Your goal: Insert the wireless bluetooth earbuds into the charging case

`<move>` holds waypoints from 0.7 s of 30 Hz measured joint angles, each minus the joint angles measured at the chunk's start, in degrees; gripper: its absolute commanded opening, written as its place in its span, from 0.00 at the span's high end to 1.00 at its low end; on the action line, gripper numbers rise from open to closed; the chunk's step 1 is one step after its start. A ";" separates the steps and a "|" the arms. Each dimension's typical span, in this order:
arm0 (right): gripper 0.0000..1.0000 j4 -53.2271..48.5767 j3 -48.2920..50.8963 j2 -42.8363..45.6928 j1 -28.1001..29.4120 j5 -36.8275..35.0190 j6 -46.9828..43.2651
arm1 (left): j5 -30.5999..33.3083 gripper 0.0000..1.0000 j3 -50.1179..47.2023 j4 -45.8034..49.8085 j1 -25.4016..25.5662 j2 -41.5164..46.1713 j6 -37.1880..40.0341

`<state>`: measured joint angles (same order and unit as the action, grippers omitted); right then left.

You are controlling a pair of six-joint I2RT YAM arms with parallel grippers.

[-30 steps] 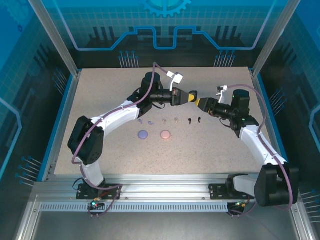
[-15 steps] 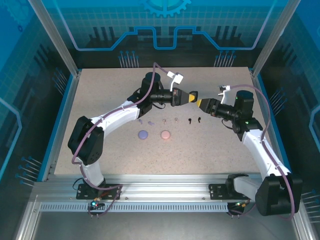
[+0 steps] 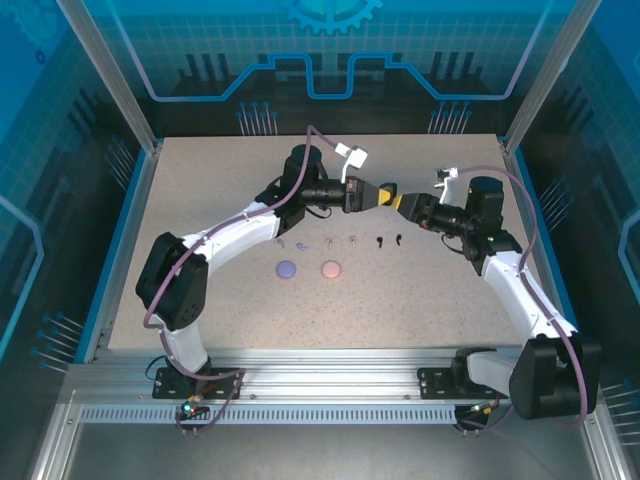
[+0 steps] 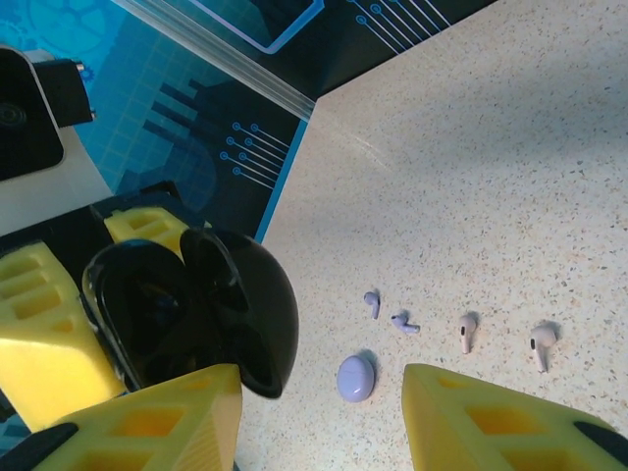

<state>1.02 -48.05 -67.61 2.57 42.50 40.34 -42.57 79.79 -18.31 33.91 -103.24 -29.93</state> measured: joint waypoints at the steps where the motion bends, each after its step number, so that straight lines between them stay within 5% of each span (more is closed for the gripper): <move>1: 0.54 0.22 -0.15 -0.02 0.00 0.00 0.07 | -0.02 1.00 0.00 0.00 0.02 0.00 -0.02; 21: 0.89 1.64 -0.63 -1.55 0.04 1.29 0.98 | 0.11 1.00 0.37 -0.24 0.44 -0.96 -1.27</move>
<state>2.66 -48.69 -69.17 2.61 43.79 41.32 -42.46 80.16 -18.55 34.35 -104.20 -31.20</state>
